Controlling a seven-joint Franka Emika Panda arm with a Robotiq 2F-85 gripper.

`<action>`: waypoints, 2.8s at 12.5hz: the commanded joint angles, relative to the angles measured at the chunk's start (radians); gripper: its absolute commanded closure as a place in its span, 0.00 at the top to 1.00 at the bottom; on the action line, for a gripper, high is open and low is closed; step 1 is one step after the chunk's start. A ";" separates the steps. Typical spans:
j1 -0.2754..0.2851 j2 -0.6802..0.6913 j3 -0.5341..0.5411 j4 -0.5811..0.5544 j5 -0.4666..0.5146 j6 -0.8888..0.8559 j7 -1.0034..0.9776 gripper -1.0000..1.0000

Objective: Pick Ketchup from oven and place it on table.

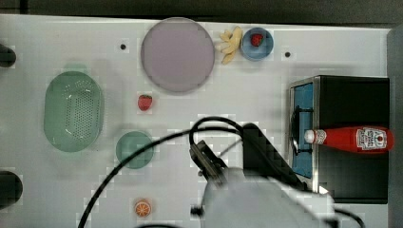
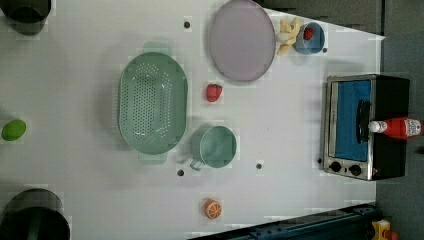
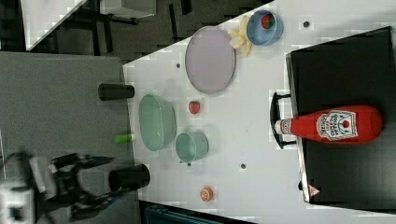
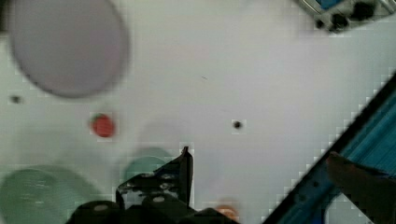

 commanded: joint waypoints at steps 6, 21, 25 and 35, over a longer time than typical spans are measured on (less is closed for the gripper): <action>-0.038 0.147 -0.253 0.017 -0.022 0.076 -0.022 1.00; -0.068 0.645 -0.612 0.044 0.064 0.613 -0.022 1.00; -0.086 0.730 -0.616 0.046 0.143 0.708 -0.022 1.00; -0.094 0.798 -0.611 0.044 0.162 0.725 -0.022 0.64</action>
